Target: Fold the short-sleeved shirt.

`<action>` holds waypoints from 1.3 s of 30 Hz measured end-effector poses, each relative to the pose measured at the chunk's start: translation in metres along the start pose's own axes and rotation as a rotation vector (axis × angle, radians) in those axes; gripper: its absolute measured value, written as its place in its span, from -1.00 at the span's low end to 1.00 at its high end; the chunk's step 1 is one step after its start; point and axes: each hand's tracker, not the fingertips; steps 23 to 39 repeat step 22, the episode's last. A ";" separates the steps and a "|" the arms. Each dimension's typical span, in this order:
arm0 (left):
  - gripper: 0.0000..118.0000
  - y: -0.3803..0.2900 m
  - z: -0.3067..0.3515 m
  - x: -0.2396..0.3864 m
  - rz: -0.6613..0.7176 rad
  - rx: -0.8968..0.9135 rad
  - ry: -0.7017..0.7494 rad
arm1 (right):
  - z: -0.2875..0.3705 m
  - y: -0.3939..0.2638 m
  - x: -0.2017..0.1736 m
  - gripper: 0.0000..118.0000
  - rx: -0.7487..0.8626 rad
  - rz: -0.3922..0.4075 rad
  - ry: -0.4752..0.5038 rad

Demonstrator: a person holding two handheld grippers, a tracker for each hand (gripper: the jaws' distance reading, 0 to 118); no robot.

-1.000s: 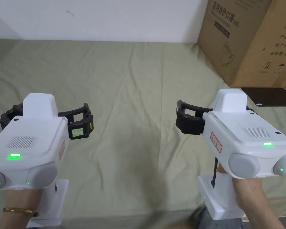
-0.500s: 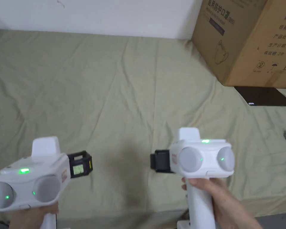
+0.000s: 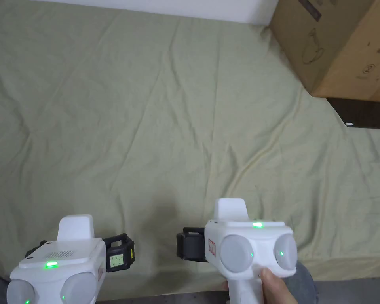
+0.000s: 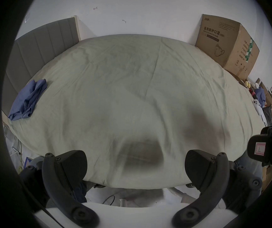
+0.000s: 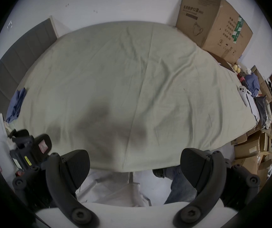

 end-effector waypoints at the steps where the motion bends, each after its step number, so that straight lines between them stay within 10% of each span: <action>1: 1.00 0.001 -0.002 -0.001 0.015 -0.005 -0.005 | -0.001 0.000 0.000 0.88 -0.009 -0.004 0.002; 9: 1.00 0.072 -0.047 -0.031 0.112 0.059 0.002 | -0.048 0.048 0.020 0.88 0.144 -0.071 0.061; 19: 1.00 0.195 -0.184 -0.078 0.147 0.079 0.193 | -0.180 0.182 0.071 0.88 0.041 -0.103 -0.194; 39: 1.00 0.207 -0.207 -0.085 0.172 0.039 0.230 | -0.198 0.192 0.077 0.88 0.086 -0.195 -0.154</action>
